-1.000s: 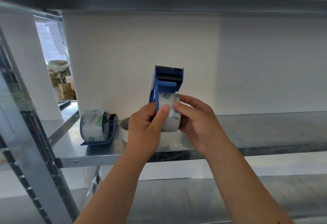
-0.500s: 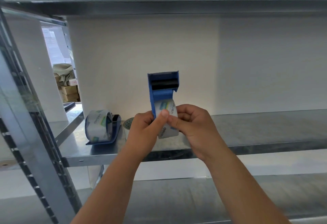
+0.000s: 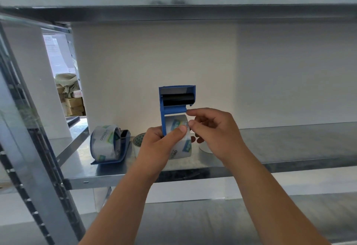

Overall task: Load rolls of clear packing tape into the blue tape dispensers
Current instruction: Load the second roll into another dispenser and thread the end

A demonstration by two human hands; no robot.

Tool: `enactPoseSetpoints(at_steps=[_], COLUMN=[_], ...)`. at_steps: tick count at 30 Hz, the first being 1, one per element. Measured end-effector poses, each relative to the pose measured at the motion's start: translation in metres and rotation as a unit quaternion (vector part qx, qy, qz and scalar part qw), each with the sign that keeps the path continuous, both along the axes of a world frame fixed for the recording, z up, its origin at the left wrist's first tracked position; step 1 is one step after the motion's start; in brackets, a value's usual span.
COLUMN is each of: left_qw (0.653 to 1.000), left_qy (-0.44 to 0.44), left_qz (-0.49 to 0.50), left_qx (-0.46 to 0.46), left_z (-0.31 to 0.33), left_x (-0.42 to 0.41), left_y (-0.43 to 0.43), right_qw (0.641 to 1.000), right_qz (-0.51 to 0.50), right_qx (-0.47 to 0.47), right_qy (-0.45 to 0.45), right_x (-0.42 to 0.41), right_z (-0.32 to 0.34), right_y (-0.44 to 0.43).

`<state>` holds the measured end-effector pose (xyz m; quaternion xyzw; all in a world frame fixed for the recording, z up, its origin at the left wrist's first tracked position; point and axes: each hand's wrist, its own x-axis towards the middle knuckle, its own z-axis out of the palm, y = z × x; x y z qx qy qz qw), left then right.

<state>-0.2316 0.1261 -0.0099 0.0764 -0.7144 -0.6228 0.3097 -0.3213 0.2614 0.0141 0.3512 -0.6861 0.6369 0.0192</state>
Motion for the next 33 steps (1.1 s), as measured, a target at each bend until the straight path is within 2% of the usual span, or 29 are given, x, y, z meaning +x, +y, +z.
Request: enactPoseSetpoints(at_steps=[4, 8, 14, 19, 22, 33], left_qw=[1.0, 1.0, 0.999, 0.999, 0.999, 0.997], left_qy=[0.005, -0.004, -0.037, -0.044, -0.041, -0.065], left_qz=[-0.008, -0.005, -0.014, -0.024, -0.029, -0.013], left_qx=[0.006, 0.0, 0.004, 0.006, 0.014, 0.039], left_z=[0.002, 0.003, 0.001, 0.002, 0.004, -0.002], left_x=[0.001, 0.001, -0.003, -0.005, -0.003, -0.005], left_y=[0.0, 0.002, 0.0, -0.004, -0.007, -0.009], right_qw=[1.0, 0.999, 0.997, 0.989, 0.975, 0.979], right_qz=[0.02, 0.033, 0.0, -0.025, -0.048, -0.115], right_qx=[0.011, 0.033, 0.069, 0.115, 0.128, 0.068], right_qy=[-0.022, 0.004, 0.028, 0.094, 0.174, 0.157], right_x=[-0.001, -0.002, -0.009, -0.014, -0.012, -0.019], right_z=[0.005, 0.01, 0.013, 0.014, 0.008, -0.001], right_y=[-0.003, -0.006, -0.012, -0.015, -0.018, -0.026])
